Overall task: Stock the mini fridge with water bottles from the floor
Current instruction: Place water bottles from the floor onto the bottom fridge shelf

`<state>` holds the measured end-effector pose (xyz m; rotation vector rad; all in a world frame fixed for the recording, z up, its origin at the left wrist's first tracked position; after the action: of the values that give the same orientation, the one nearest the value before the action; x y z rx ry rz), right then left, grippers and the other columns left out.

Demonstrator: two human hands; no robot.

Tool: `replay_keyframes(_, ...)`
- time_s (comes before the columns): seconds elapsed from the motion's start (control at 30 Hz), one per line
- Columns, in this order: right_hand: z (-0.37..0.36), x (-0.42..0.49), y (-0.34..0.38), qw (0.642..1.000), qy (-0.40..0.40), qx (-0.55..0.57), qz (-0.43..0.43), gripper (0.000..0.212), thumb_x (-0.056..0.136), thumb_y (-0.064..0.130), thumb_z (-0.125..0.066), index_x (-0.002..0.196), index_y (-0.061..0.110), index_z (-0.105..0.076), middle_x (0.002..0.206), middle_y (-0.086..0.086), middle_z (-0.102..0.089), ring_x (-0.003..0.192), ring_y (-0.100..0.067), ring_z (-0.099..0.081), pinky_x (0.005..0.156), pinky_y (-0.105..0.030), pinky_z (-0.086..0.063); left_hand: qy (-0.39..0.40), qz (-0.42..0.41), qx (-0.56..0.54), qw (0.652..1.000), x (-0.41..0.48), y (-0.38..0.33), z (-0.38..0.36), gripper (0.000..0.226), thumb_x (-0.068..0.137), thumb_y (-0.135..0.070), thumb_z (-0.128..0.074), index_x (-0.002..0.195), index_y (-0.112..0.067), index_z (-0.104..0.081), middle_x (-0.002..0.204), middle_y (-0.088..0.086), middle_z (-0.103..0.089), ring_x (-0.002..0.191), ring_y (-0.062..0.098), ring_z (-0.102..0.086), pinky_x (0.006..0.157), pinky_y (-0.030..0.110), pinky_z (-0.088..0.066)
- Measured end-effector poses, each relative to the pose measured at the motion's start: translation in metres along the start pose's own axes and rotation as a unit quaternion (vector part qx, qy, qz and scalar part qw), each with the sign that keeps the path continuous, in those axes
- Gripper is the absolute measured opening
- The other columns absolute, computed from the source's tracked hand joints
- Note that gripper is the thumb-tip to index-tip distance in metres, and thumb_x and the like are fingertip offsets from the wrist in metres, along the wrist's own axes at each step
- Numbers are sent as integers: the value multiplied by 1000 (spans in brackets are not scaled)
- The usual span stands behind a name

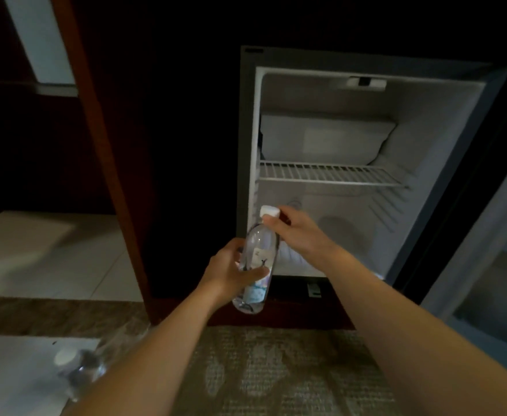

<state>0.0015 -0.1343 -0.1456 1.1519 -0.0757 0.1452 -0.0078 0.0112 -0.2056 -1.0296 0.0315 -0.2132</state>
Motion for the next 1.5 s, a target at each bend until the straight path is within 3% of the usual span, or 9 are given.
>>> replay_keyframes(0.07,12,7,-15,998,-25,61,-9,30,93,28,-56,98,-1,-60,83,-19,-56,78,-30,-56,79,-40,-47,-17,-5,17,1000,11,-5,-11,53,67,-39,-80,110,-21,-55,102,-2,-64,92,15,-62,77,33,-52)
replay_keyframes(0.23,26,15,-55,975,-9,210,-78,5,90,23,-60,94,22,-63,94,0,-64,94,-19,-60,83,-35,-50,-45,17,-17,999,24,-13,-30,47,51,-52,-77,87,-29,-59,89,-3,-70,83,14,-67,81,43,-56)
replay_keyframes(0.4,32,16,-79,969,67,198,-135,23,84,23,-67,106,18,-63,101,-5,-70,93,-16,-66,91,-37,-52,-55,14,-10,998,46,-25,-41,30,61,-40,-81,84,-35,-61,85,-7,-70,83,11,-67,80,38,-56)
replay_keyframes(0.63,28,31,-101,970,41,193,-141,34,82,30,-69,110,12,-63,104,-4,-68,97,-18,-65,94,-40,-52,-63,13,-8,998,59,-15,-53,69,44,-69,-65,102,-32,-64,95,-9,-70,91,9,-66,81,40,-56)
replay_keyframes(0.73,27,37,-105,973,7,199,-121,17,83,27,-68,98,20,-65,92,-2,-68,87,-16,-64,84,-35,-51,-84,19,-80,993,62,-8,-62,51,57,-56,-73,98,-28,-64,94,-5,-70,91,11,-67,84,40,-56)
replay_keyframes(0.87,38,51,-106,970,-36,200,-134,12,86,24,-65,95,17,-64,82,1,-67,73,-9,-63,64,-24,-52,-202,-14,-79,976,61,-4,-55,10,83,-26,-66,87,-18,-62,84,-1,-66,80,8,-63,68,18,-47)
replay_keyframes(1.07,45,80,-127,962,-99,165,-193,17,83,31,-69,92,17,-65,87,-5,-69,81,-20,-66,79,-38,-55,-320,-17,15,947,69,2,-36,50,79,-31,-71,115,-11,-44,108,-1,-40,94,16,-46,76,26,-40)
replay_keyframes(1.27,43,121,-142,951,-180,97,-234,49,69,44,-76,101,8,-68,97,-13,-71,86,-30,-70,78,-48,-59,-327,-35,110,938,90,7,-14,49,78,-49,-62,108,-14,-49,97,3,-60,87,21,-62,67,34,-53)
replay_keyframes(1.5,44,164,-130,969,-137,-81,-192,58,76,41,-73,121,8,-60,117,-13,-66,105,-29,-64,75,-28,-48,-308,-20,238,921,91,4,-13,48,82,-62,-44,96,-17,-50,86,3,-64,75,23,-65,59,32,-49)
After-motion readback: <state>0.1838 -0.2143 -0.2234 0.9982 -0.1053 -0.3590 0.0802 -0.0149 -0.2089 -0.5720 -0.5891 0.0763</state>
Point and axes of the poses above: each hand's wrist, its own x-axis towards the middle knuckle, its own z-axis out of the back of the hand, y = z × x, the point moved 3 cm from there along x, towards the middle knuckle
